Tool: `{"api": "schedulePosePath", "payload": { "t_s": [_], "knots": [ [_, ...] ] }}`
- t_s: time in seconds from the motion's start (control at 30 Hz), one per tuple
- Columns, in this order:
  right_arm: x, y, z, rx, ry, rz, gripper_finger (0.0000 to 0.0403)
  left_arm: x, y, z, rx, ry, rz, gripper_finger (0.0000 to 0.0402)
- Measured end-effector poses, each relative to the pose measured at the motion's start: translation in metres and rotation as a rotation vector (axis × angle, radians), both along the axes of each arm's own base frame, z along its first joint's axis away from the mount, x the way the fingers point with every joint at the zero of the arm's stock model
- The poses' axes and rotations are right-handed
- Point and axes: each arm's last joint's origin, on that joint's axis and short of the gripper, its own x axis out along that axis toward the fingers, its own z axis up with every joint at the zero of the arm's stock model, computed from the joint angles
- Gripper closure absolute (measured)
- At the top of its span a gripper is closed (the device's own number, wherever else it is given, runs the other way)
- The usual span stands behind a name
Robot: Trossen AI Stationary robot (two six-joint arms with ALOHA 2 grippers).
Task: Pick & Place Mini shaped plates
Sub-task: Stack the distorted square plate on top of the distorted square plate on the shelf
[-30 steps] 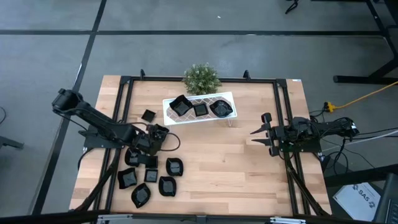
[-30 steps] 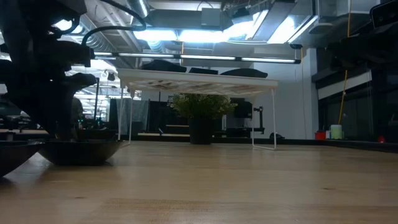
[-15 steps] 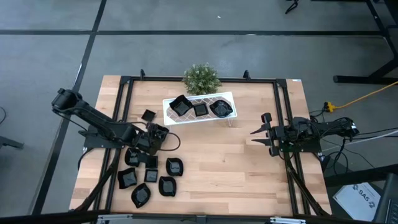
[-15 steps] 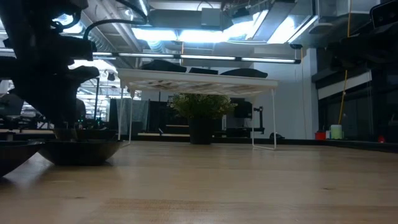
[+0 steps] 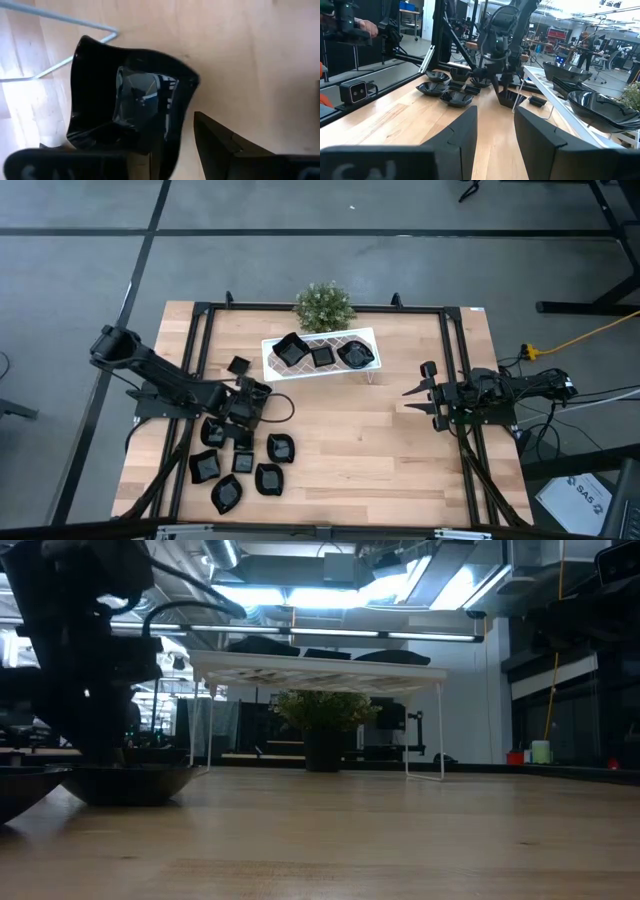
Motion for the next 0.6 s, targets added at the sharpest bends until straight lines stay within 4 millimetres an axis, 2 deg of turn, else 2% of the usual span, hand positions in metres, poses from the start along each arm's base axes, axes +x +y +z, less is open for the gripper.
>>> {"api": "schedulePosePath", "payload": {
  "t_s": [0.33, 0.6],
  "knots": [
    [0.0000, 0.0000, 0.0000, 0.000, 0.000, 0.000, 0.0273, 0.0010, 0.0013, -0.0019, 0.002, 0.003, 0.024, 0.0312],
    [0.0000, 0.0000, 0.0000, 0.000, 0.000, 0.000, 0.0273, 0.0001, -0.0003, -0.0005, -0.057, 0.006, 0.029, 0.0387]
  ]
}}
